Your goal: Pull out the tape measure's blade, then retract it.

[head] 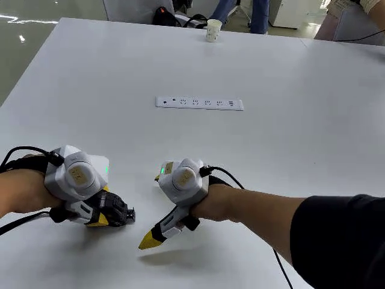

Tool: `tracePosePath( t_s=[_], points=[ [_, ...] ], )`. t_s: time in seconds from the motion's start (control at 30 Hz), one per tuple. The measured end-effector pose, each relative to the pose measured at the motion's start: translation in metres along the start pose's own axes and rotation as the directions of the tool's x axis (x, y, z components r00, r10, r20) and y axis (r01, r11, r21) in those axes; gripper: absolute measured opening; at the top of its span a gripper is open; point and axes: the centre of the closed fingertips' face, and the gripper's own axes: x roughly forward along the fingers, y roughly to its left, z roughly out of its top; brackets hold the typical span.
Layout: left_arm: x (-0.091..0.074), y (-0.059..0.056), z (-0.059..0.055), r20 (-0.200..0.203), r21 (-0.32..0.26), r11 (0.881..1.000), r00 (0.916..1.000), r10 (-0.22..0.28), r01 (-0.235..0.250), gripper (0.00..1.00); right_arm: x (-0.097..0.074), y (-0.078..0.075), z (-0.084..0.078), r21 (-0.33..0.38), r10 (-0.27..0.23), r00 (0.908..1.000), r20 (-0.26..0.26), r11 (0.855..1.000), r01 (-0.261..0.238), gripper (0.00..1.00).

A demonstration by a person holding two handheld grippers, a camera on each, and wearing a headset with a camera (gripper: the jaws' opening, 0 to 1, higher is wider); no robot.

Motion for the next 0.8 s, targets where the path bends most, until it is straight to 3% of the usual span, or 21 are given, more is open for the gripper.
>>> tracePosePath(
  t_s=[0.1,0.2,0.27,0.37,0.63,0.8],
  points=[
    [0.000,0.001,0.001,0.007,-0.009,1.000,1.0000,0.001,-0.001,0.31,0.000,0.000,0.003,-0.017,0.008,1.0000,0.004,1.000,-0.008,0.83],
    [0.000,0.000,0.000,0.009,-0.013,1.000,1.0000,0.001,-0.001,0.31,0.004,0.000,0.005,0.006,0.019,0.9997,0.014,1.000,-0.019,0.82],
    [0.000,-0.001,0.000,0.007,-0.014,1.000,1.0000,0.000,0.000,0.31,0.005,-0.001,0.004,-0.029,0.009,0.9999,0.005,1.000,-0.009,0.68],
    [0.000,-0.001,0.001,0.010,-0.015,1.000,0.9999,0.000,0.000,0.31,0.007,0.000,0.006,-0.019,0.019,0.9997,0.017,1.000,-0.018,0.62],
    [0.000,-0.002,0.001,0.017,-0.016,1.000,0.9998,0.000,0.000,0.31,0.016,0.002,0.004,-0.068,0.032,0.9994,-0.010,0.997,-0.033,0.28],
    [0.000,-0.001,0.000,0.022,-0.019,1.000,0.9998,0.002,-0.002,0.31,0.020,0.004,0.011,-0.073,0.052,0.9986,-0.009,0.996,-0.052,0.24]
  ],
)
